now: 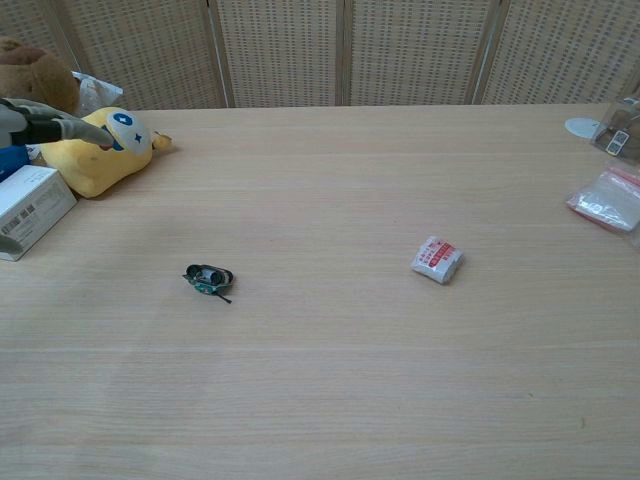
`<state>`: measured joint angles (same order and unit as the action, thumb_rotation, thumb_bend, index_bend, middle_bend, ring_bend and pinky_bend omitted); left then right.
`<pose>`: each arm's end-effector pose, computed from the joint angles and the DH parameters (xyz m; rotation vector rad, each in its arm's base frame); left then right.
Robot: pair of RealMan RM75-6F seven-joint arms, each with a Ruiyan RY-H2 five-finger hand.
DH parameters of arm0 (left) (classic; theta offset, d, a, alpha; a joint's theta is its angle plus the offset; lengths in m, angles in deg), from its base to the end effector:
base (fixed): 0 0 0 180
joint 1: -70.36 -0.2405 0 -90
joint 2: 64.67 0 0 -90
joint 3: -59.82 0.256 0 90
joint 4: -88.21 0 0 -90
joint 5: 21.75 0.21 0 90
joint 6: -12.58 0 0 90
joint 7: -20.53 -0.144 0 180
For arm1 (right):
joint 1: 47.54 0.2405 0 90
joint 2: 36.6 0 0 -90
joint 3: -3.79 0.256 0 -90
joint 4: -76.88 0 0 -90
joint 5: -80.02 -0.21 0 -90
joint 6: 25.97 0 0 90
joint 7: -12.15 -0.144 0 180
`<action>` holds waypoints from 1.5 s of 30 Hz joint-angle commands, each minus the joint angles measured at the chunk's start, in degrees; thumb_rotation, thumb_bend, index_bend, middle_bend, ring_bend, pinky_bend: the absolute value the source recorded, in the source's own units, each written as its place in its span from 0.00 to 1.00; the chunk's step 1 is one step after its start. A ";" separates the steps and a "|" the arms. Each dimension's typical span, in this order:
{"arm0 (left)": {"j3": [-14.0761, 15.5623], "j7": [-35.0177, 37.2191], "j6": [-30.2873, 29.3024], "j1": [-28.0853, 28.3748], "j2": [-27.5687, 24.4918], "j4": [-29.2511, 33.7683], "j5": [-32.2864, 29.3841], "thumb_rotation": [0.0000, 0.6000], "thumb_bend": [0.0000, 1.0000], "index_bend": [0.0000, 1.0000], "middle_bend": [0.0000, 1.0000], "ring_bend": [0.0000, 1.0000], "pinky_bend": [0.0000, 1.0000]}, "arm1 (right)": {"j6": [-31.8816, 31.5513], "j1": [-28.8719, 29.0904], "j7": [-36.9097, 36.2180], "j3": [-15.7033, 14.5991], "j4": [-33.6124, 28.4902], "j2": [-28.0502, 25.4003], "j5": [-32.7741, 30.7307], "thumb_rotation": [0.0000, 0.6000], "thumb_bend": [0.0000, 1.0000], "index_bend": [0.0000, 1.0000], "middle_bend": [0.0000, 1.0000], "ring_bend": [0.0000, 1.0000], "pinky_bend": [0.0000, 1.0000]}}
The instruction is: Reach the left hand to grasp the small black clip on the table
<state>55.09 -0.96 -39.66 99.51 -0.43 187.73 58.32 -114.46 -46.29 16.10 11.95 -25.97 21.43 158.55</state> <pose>-0.2204 0.2789 0.0802 -2.0203 -0.7366 -0.6462 -0.2987 -0.1767 0.2023 1.1741 -0.8896 0.8975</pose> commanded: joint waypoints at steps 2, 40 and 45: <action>-1.16 -11.25 4.00 4.95 7.15 -1.96 -9.13 1.00 0.08 0.07 0.00 0.00 0.00 | 0.21 0.00 -0.66 0.13 -0.16 -0.33 -0.23 0.81 0.00 0.00 0.00 0.00 0.00; 2.65 -23.68 -1.71 14.09 36.11 -23.38 -19.98 1.00 0.08 0.43 0.34 0.00 0.00 | 2.16 -0.29 -6.63 0.61 -1.06 -3.23 -2.28 0.81 0.00 0.00 0.00 0.00 0.00; 2.81 -23.31 -2.83 13.76 36.52 -24.40 -19.03 1.00 0.08 0.52 0.44 0.00 0.00 | 2.31 -0.28 -6.64 0.47 -1.15 -3.27 -2.22 0.81 0.00 0.00 0.00 0.00 0.00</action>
<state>57.87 -24.35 -42.41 113.34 36.01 163.40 39.21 -112.14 -46.57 9.45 12.42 -27.12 18.16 156.32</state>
